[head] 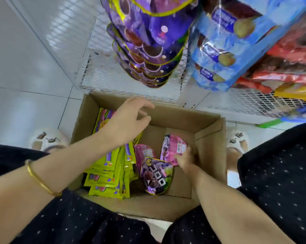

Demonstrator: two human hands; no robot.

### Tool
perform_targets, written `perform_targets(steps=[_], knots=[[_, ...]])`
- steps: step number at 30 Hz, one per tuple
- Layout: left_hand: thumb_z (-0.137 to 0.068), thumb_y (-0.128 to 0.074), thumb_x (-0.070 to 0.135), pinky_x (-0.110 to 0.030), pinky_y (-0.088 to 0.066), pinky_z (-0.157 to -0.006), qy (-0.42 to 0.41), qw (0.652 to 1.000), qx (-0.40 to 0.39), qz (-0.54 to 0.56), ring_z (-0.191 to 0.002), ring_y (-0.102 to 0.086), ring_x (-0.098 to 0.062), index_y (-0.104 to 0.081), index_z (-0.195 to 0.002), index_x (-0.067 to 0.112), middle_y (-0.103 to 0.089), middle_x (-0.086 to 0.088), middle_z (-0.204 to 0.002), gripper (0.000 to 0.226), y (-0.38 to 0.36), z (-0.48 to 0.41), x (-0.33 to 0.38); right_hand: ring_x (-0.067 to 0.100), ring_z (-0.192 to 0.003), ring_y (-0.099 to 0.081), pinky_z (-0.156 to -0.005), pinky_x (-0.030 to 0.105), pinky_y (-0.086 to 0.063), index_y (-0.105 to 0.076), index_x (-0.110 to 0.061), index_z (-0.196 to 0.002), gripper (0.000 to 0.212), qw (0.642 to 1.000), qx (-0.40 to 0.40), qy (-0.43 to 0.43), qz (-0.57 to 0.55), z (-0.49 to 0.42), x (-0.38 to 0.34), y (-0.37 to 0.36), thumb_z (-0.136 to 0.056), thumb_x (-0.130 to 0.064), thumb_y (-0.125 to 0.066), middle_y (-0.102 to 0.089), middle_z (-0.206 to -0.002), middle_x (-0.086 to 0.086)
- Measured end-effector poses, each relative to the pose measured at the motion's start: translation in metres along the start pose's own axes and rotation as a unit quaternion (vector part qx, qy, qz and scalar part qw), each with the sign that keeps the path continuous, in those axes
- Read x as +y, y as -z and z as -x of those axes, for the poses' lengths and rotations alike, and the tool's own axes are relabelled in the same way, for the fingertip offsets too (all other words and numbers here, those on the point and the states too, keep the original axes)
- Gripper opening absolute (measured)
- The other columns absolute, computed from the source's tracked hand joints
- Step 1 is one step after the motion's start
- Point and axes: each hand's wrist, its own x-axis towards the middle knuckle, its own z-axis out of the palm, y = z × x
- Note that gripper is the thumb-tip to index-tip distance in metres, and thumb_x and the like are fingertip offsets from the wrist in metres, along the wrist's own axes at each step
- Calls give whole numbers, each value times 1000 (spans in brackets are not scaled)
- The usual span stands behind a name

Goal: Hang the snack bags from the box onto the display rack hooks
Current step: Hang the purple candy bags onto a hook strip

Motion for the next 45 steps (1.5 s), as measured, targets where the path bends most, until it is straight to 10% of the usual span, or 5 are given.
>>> perform_targets(steps=[7,16,25,31,45], knots=[[-90,-54,9,4,-36,-71,28,999,1,20,-93,-54,10,-59,-108,26,-51,5,-118,25,1,-6,-6,20,-82,-59,-60,25,-37,-67,8,-99,24,997,0,-53,-63,23,-35,26,-82,-10,-65,-68,-102,24],[-95,-49,12,-23,-47,-73,141,982,-1,129,-99,-57,-19,-55,-115,13,-55,-7,-115,21,3,1,-3,15,-83,-53,-71,16,-36,-73,-8,-81,7,974,49,220,-27,68,-88,68,-81,-7,-66,-62,-92,10],[-97,-47,24,-44,-44,-97,371,735,-22,568,-111,-55,-38,-45,-125,-2,-46,-28,-132,38,15,10,-14,-3,-98,-49,-82,13,-42,-72,-9,-80,6,855,22,495,-153,164,-145,138,-80,-4,-69,-44,-102,-12],[-95,-42,-3,-30,-57,-49,235,817,28,526,-54,-68,-18,-56,-87,1,-70,-11,-66,17,36,13,-8,6,-101,-58,-91,19,-43,-66,-17,-70,25,862,-139,447,-195,185,-148,144,-79,6,-64,-63,-106,3],[-92,-55,16,-45,-55,-83,182,837,-44,514,-104,-64,-32,-59,-118,2,-66,-19,-113,30,45,22,6,9,-79,-59,-74,26,-46,-50,-21,-89,23,861,-58,362,-353,185,-171,138,-87,0,-58,-64,-84,1]])
